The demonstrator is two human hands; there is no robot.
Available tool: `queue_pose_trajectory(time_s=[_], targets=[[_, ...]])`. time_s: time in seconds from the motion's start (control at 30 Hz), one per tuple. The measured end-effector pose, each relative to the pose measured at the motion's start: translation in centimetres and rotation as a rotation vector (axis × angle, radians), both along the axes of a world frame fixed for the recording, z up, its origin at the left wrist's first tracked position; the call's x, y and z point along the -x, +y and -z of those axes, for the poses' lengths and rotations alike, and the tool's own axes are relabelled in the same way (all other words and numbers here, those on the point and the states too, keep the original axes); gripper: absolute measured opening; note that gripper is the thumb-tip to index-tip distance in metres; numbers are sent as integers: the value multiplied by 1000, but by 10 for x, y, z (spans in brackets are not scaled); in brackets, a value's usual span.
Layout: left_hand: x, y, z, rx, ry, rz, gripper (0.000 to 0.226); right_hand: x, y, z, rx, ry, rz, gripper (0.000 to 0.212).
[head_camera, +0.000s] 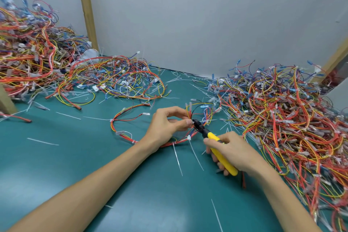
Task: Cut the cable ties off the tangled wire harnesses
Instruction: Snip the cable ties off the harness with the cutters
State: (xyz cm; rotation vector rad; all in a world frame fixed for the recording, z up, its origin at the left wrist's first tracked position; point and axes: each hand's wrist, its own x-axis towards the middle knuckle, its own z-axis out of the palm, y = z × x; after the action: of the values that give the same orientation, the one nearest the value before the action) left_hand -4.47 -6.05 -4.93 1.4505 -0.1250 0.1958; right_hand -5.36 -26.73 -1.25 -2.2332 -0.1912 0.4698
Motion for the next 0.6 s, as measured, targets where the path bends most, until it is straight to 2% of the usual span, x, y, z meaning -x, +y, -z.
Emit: queue_pose_trajectory(time_s=[0.1, 0.23, 0.33, 0.47, 0.6], targets=[[-1, -1, 2, -35, -13, -11, 15, 1, -1, -3, -118, 166, -26, 48], [-2, -1, 3, -76, -23, -35, 19, 1, 0, -4, -120, 174, -29, 65], [-2, -1, 3, -79, -23, -46, 18, 0, 1, -4, -103, 153, -18, 66], [-2, 0, 3, -43, -4, -57, 11, 3, 4, -3, 40, -68, 2, 51], [-2, 1, 2, 23, 27, -47, 11, 9, 8, -1, 308, -409, -21, 56]])
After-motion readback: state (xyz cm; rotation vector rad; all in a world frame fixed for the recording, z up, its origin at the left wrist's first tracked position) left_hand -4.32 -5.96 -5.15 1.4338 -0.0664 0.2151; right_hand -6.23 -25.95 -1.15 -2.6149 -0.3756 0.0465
